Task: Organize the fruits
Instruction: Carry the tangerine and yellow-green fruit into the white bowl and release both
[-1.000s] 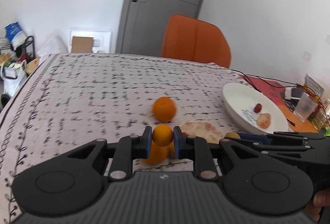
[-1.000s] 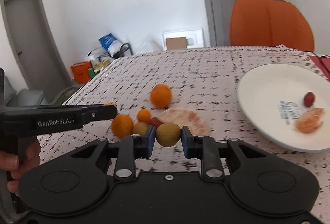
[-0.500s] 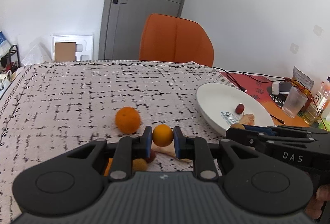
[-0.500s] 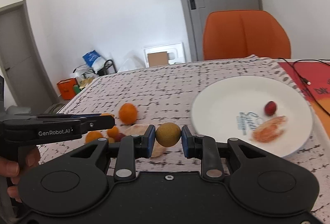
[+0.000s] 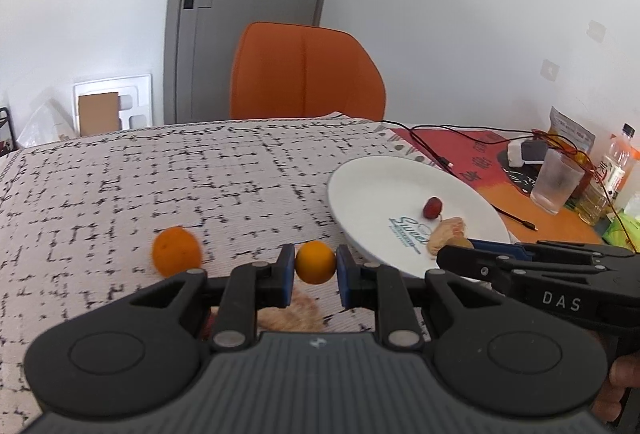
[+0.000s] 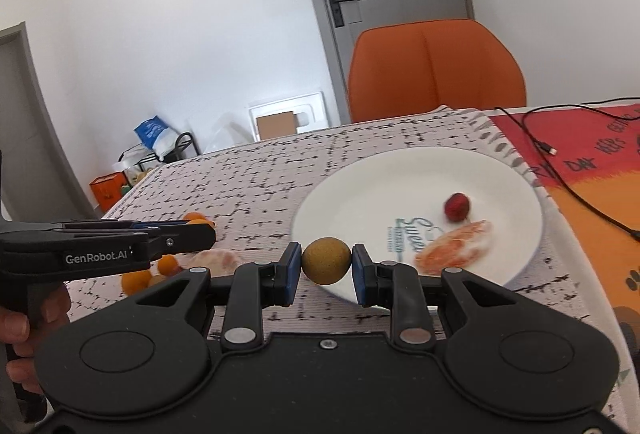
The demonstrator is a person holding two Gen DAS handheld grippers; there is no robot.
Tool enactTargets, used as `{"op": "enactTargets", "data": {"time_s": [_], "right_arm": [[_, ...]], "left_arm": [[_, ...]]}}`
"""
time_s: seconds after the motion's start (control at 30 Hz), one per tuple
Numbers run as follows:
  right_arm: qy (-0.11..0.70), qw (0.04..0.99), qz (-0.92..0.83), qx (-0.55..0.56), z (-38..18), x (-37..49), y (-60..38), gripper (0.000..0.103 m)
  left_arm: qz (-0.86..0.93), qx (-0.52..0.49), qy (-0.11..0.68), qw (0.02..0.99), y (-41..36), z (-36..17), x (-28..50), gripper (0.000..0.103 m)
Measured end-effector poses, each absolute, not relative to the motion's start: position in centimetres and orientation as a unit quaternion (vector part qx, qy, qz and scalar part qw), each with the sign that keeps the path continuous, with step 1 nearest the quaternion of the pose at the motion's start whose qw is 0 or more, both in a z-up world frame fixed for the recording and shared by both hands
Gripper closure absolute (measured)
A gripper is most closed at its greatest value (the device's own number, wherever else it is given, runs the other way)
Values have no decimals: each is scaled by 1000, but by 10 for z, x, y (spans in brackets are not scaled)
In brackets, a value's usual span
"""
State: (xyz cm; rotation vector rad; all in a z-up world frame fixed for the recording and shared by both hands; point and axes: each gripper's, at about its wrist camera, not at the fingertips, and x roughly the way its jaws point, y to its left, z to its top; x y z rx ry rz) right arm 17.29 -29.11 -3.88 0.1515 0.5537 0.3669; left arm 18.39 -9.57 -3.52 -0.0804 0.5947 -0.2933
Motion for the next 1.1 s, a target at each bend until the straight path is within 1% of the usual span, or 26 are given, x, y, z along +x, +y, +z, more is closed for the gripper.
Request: {"op": "enactTargets", "data": {"time_s": [0.3,0.33,0.43,0.57,0.8,1.0,1.03,1.1], "right_arm": [[274,943,165,94,-49,178,-311,78],[274,943,164,96,-51,179,-313,77],[278,941,165,103,-54,182,-317,68],[272,943,164,96,-52,179,-325,65],[267,947,142,113,-50,168,-347,64],[260,950,126,119,-48,160,-359,62],[259,950,125,120,-47,160,-360,61],[258,950,124,121,-46,160,-361,59]], "left_arm": [[-159,-20,299,941,-123,-39,193,83],[-159,-18,299,941,-125,-39,193,83],[-161,-14,300,940,-131,-39,196,83],[-166,-9,302,939,-140,-41,201,83],[-187,6,301,935,-162,-40,209,83],[-200,13,300,933,-178,-38,213,82],[-201,12,300,933,-179,-38,213,80],[-205,10,300,932,-179,-37,212,79]]}}
